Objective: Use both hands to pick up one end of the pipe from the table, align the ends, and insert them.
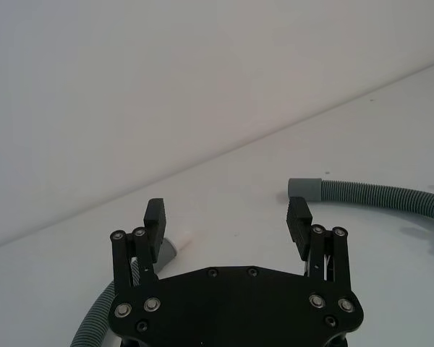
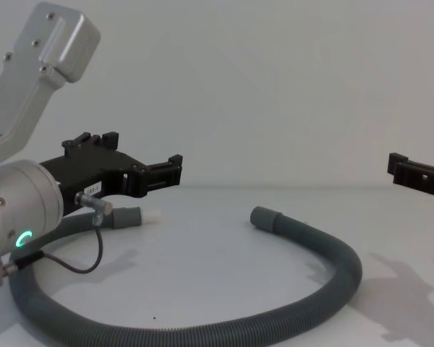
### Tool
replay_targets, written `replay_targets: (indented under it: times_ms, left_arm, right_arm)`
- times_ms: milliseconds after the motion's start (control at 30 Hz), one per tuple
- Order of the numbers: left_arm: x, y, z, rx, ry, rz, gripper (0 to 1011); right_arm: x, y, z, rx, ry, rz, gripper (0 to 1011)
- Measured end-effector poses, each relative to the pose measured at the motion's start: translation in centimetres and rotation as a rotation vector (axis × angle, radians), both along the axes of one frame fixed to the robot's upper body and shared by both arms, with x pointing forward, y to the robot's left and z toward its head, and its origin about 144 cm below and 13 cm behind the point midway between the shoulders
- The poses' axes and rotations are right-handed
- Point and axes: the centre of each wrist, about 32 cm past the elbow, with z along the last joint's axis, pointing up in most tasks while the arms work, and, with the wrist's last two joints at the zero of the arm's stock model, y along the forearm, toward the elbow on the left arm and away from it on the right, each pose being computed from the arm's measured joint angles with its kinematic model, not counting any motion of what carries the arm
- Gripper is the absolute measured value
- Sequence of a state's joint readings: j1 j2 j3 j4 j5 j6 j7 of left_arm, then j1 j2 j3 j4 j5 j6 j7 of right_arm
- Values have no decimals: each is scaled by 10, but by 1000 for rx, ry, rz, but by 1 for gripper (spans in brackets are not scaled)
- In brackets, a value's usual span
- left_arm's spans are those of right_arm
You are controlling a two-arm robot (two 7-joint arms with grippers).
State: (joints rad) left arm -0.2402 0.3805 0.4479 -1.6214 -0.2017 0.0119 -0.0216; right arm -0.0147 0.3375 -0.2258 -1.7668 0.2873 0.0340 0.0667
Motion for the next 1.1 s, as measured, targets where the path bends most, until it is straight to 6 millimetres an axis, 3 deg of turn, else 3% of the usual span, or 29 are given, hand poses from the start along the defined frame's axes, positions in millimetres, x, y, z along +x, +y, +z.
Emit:
replay_targets:
  times_ms: [767, 1100]
  left_arm:
    - [8, -1, 2, -39, 57, 0, 1001]
    - [2, 1, 4, -84, 116, 63, 1001]
  right_arm:
    - [0, 0, 0, 0, 0, 0, 1002]
    - [0, 0, 0, 0, 0, 0, 1002]
